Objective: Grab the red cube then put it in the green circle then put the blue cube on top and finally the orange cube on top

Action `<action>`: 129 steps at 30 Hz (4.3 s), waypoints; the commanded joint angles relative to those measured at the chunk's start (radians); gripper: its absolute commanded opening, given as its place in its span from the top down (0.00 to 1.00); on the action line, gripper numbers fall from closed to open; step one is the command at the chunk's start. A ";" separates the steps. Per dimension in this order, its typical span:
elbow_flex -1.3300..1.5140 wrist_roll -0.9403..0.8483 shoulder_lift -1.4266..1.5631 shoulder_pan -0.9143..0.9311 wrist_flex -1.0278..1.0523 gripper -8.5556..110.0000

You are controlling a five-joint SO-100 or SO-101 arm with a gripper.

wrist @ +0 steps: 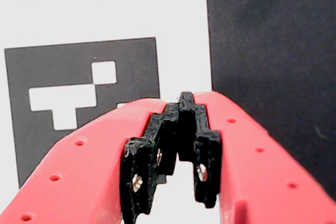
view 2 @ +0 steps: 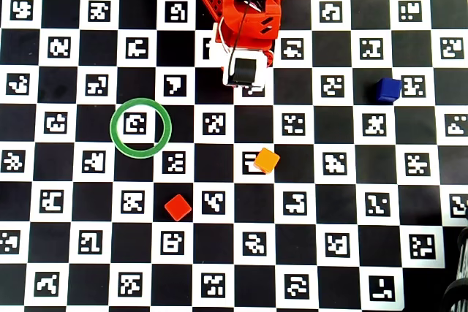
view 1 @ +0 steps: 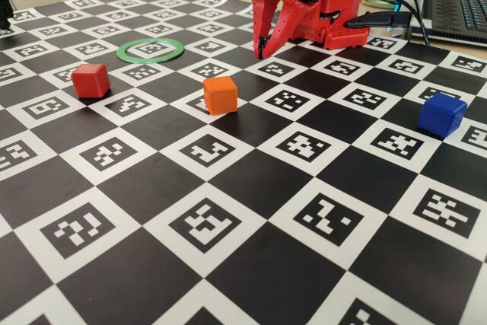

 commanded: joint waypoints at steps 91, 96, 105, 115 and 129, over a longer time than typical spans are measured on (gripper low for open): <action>-2.175 0.894 -2.410 0.364 -0.005 0.56; -2.174 0.802 -2.410 0.374 -0.017 0.56; -2.171 0.664 -2.404 0.370 -0.035 0.56; -2.161 0.592 -2.395 0.341 -0.034 0.56; -2.151 0.569 -2.381 0.319 -0.071 0.56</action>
